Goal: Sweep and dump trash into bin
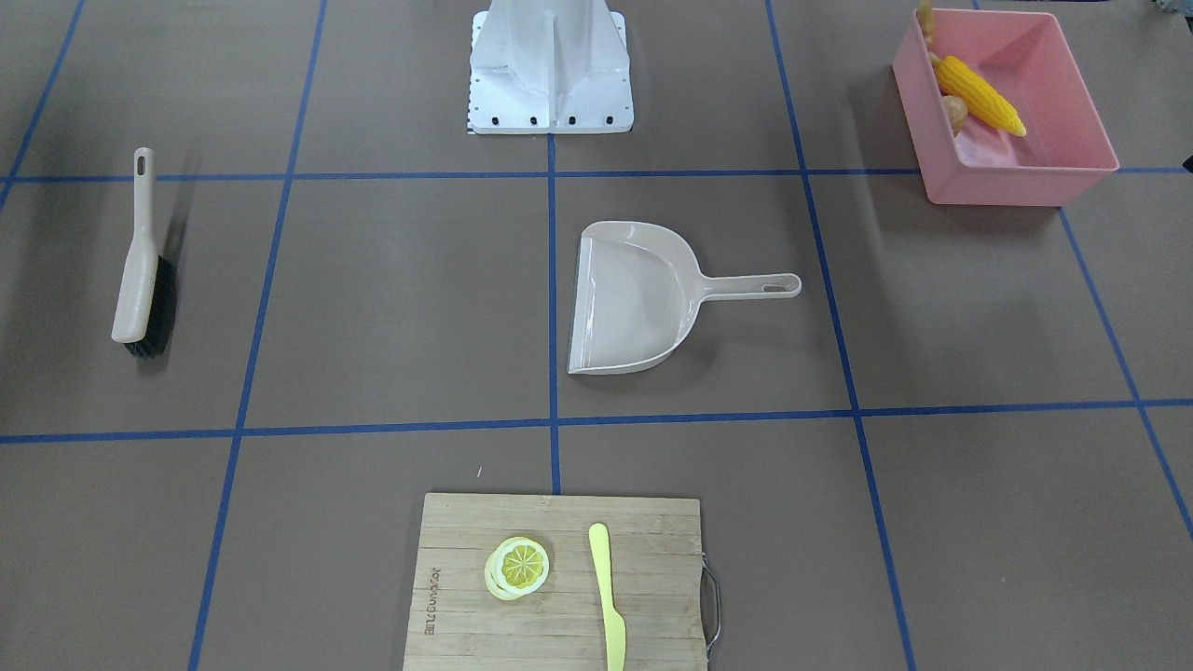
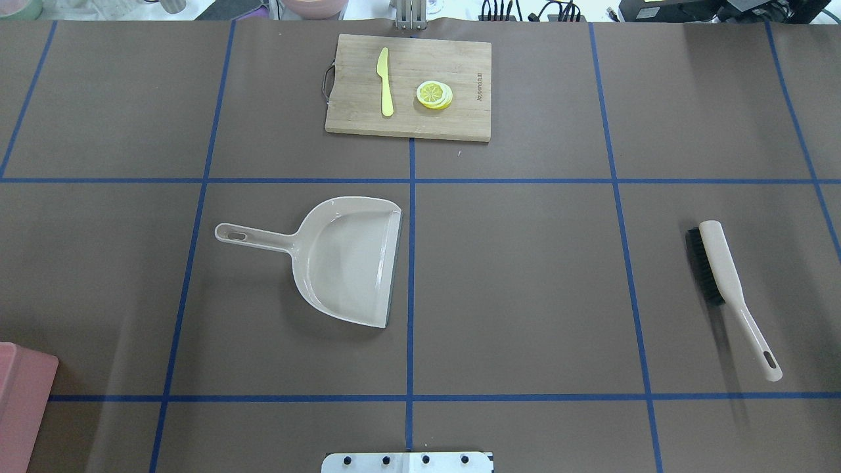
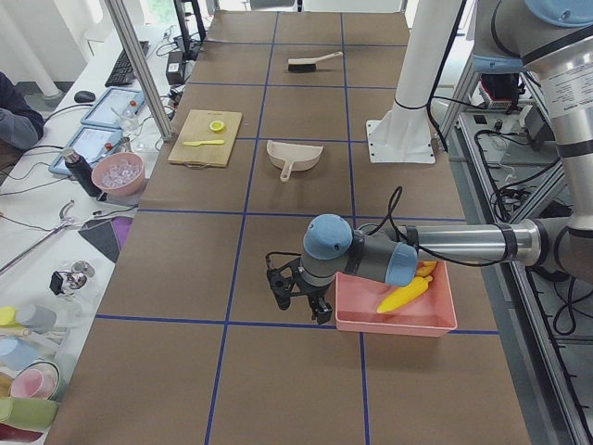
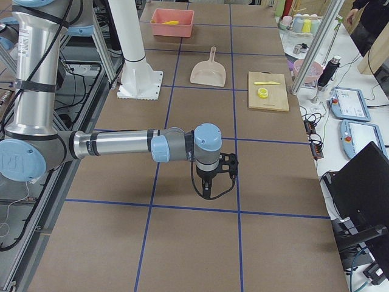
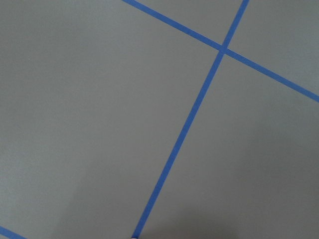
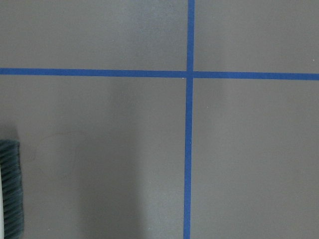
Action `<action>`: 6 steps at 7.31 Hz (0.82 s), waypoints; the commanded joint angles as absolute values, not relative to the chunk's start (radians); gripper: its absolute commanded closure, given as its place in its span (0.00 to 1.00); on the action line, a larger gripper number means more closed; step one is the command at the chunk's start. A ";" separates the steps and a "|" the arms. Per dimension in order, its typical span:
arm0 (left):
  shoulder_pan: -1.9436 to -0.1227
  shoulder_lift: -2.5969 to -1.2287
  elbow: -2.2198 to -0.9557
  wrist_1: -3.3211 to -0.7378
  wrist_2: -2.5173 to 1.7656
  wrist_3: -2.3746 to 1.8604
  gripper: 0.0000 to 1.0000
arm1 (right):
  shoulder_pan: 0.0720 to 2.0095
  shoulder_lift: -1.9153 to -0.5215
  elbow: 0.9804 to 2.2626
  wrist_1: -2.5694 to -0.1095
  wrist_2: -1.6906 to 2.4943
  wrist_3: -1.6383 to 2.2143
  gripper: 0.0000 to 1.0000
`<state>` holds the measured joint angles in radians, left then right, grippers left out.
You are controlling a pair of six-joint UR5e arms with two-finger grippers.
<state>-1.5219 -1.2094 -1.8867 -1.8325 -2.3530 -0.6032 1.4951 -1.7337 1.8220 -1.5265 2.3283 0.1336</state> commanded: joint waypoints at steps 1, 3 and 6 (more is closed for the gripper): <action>-1.503 -1.241 -1.881 -1.833 -2.324 -0.462 0.01 | 1.496 -1.735 1.821 -1.526 2.330 0.132 0.00; -1.503 -1.255 -1.834 -1.836 -2.316 -0.453 0.01 | 1.496 -1.733 1.819 -1.526 2.330 0.132 0.00; -1.503 -1.308 -1.804 -1.850 -2.273 -0.454 0.01 | 1.496 -1.732 1.819 -1.526 2.330 0.130 0.00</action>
